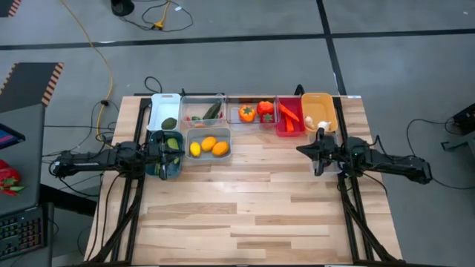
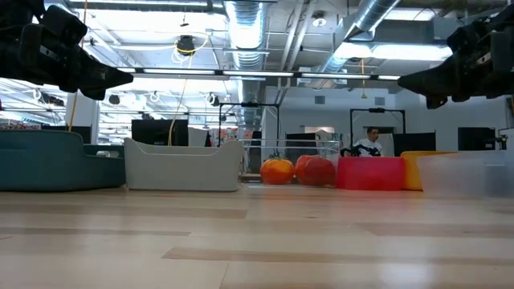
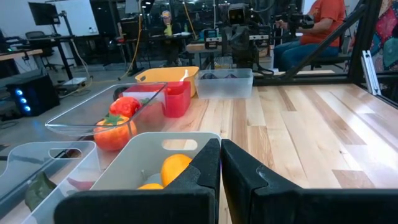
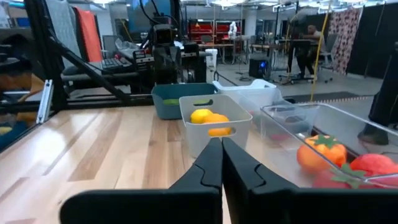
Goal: Sort produce into baskets
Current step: Return to Home Position
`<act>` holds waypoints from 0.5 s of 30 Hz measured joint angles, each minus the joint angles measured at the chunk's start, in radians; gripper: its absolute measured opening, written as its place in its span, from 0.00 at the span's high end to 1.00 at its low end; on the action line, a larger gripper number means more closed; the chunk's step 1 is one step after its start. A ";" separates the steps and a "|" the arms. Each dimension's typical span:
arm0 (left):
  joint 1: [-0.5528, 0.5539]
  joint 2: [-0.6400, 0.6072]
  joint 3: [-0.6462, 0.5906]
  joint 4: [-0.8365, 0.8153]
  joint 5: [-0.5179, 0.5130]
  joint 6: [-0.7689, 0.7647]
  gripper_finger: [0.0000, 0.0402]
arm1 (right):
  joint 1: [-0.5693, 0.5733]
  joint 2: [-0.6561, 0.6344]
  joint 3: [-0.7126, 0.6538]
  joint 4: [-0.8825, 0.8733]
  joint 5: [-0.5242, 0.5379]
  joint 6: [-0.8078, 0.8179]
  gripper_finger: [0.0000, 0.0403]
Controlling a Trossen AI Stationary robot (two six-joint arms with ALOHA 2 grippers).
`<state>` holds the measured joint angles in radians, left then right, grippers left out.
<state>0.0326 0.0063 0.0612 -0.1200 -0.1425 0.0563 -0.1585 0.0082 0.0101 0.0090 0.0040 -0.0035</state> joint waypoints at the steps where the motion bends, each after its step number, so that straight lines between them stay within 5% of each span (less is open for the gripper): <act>1: 0.000 0.000 0.000 0.000 0.000 0.000 1.00 | 0.000 0.000 0.000 0.000 0.000 -0.005 0.93; 15: 0.000 0.000 0.000 0.000 0.000 0.000 1.00 | -0.021 0.000 0.000 -0.003 0.000 0.086 0.91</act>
<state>0.0322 0.0063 0.0612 -0.1204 -0.1425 0.0563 -0.1791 0.0082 0.0097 0.0059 0.0041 0.0826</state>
